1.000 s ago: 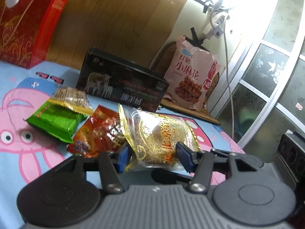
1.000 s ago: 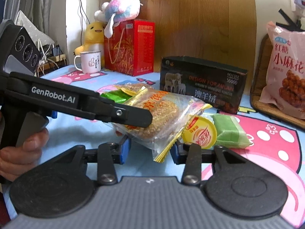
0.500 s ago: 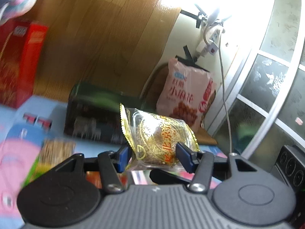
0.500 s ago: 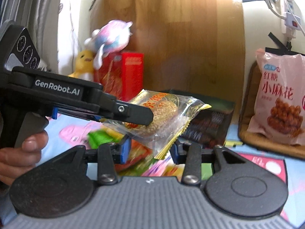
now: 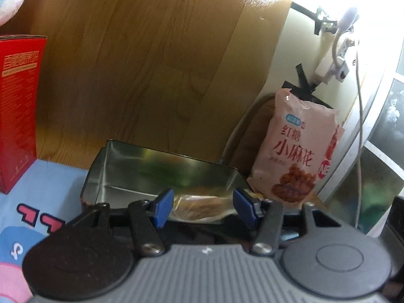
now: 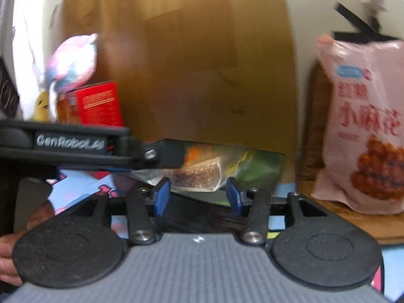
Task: Organize snacks
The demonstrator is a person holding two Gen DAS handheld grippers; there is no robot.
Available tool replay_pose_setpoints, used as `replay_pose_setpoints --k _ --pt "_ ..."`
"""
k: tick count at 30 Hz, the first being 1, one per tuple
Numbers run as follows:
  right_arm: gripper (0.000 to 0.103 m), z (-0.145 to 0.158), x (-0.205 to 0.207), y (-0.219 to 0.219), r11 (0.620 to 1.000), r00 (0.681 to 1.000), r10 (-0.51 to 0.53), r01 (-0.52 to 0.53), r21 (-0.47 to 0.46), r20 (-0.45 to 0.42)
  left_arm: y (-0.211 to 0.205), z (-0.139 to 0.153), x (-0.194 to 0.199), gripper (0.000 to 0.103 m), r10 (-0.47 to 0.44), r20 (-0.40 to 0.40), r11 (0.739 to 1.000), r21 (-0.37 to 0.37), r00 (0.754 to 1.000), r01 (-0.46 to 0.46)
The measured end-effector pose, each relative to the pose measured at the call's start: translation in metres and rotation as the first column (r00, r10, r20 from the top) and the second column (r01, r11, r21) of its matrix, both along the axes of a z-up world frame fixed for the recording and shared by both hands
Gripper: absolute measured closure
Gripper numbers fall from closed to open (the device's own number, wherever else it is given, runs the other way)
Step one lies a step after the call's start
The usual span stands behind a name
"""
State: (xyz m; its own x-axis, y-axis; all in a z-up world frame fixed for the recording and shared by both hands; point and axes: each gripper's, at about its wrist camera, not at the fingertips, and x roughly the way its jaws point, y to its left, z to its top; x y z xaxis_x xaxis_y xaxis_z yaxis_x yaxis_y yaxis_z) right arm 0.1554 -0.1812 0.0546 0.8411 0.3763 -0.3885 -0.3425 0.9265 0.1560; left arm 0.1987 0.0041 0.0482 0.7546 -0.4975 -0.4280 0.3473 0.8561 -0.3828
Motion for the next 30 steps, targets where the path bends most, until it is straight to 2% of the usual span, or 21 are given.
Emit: replay_pose_setpoints --k 4,8,13,14,15,17,20,22,25,28,30 --pt "0.051 -0.001 -0.030 -0.035 0.995 1.000 -0.026 0.025 0.098 0.009 0.013 0.002 -0.028 0.051 -0.028 0.022 0.998 -0.051 0.999 0.029" --pt "0.051 -0.012 -0.060 -0.058 0.990 0.997 -0.043 0.051 0.135 -0.061 0.013 -0.005 -0.057 0.051 -0.088 -0.006 0.994 -0.070 0.996 0.087" --pt "0.051 -0.036 -0.076 -0.056 0.996 0.984 -0.025 0.040 0.082 -0.174 0.006 -0.019 -0.084 0.051 -0.140 -0.056 0.988 -0.073 0.989 0.135" --pt "0.050 -0.041 -0.078 -0.052 0.998 0.978 -0.010 0.023 0.059 -0.206 0.006 -0.022 -0.089 0.051 -0.143 -0.063 0.988 -0.074 0.988 0.138" --pt "0.044 -0.046 -0.080 -0.048 0.999 0.975 -0.005 0.014 0.039 -0.220 0.006 -0.024 -0.093 0.051 -0.146 -0.071 0.987 -0.077 0.987 0.140" --pt "0.043 -0.049 -0.083 -0.041 1.000 0.973 -0.010 0.015 0.022 -0.230 0.007 -0.028 -0.101 0.051 -0.151 -0.086 0.986 -0.085 0.985 0.144" --pt "0.043 -0.047 -0.091 -0.025 0.998 0.979 -0.011 -0.003 -0.069 -0.202 0.009 -0.033 -0.112 0.051 -0.149 -0.098 0.986 -0.088 0.984 0.141" --pt "0.053 -0.047 -0.096 -0.018 0.993 0.984 -0.007 -0.014 -0.120 -0.176 0.016 -0.035 -0.119 0.051 -0.142 -0.105 0.987 -0.090 0.984 0.133" --pt "0.054 -0.043 -0.108 -0.026 0.989 0.991 -0.048 0.030 -0.142 -0.125 0.027 -0.037 -0.128 0.050 -0.126 -0.113 0.989 -0.092 0.986 0.116" --pt "0.054 -0.034 -0.125 -0.042 0.990 0.993 -0.105 0.099 -0.097 -0.058 0.039 -0.039 -0.137 0.050 -0.113 -0.120 0.989 -0.105 0.986 0.101" --pt "0.054 -0.023 -0.140 -0.050 0.996 0.997 -0.079 0.079 -0.030 -0.006 0.047 -0.040 -0.144 0.050 -0.110 -0.116 0.989 -0.116 0.987 0.097"
